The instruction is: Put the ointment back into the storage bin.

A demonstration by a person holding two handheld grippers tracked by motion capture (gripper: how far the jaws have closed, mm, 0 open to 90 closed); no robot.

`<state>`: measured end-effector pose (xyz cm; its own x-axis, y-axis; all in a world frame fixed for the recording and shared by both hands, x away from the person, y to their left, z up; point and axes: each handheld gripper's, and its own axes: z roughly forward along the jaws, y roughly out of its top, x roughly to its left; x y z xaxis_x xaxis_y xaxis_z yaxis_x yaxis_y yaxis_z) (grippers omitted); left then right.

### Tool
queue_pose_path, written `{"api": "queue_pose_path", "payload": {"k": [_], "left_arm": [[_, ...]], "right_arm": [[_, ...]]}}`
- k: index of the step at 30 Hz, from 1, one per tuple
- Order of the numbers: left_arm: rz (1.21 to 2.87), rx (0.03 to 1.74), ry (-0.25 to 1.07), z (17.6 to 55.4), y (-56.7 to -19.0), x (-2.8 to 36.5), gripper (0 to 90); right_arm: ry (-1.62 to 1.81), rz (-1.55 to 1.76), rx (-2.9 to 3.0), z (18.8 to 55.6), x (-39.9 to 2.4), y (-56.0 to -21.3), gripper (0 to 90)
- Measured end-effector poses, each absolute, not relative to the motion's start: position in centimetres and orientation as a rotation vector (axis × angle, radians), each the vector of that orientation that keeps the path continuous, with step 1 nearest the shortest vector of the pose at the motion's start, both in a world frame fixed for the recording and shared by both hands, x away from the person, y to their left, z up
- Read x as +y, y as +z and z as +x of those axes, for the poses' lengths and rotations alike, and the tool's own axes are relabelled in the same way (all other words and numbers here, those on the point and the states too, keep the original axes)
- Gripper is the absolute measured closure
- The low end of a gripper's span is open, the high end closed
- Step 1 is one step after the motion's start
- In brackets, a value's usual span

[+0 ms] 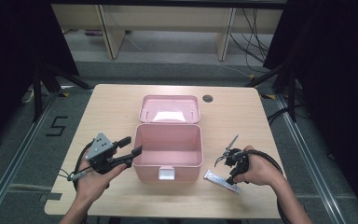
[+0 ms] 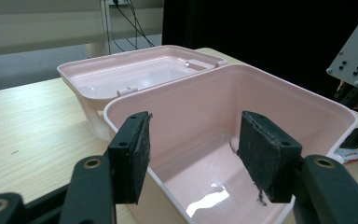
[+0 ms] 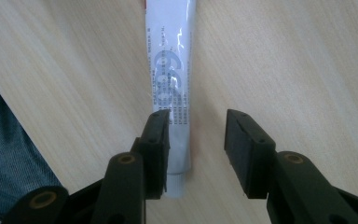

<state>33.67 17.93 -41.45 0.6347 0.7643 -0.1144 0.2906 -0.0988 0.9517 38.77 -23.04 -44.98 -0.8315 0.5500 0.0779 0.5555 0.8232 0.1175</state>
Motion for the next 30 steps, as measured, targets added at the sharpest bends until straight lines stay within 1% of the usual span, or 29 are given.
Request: {"api": "queue_pose_path", "payload": {"k": [8,20,23,30], "left_arm": [[1.682,0.874,0.503,33.7,-41.2,18.1,43.1],[1.685,0.867,0.507,33.4,-41.1,18.0,43.0],[1.687,0.866,0.507,33.5,-41.1,17.9,43.0],[1.691,0.866,0.507,33.4,-41.1,18.0,43.0]], "right_arm": [[-0.074,-0.853,-2.996,39.0,-21.8,-45.3,61.3],[-0.021,-0.736,-3.014,38.4,-20.7,-45.9,61.1],[-0.011,-0.761,-2.992,38.2,-20.4,-46.0,61.3],[0.007,-0.754,-2.994,38.3,-20.4,-46.4,63.8]]}}
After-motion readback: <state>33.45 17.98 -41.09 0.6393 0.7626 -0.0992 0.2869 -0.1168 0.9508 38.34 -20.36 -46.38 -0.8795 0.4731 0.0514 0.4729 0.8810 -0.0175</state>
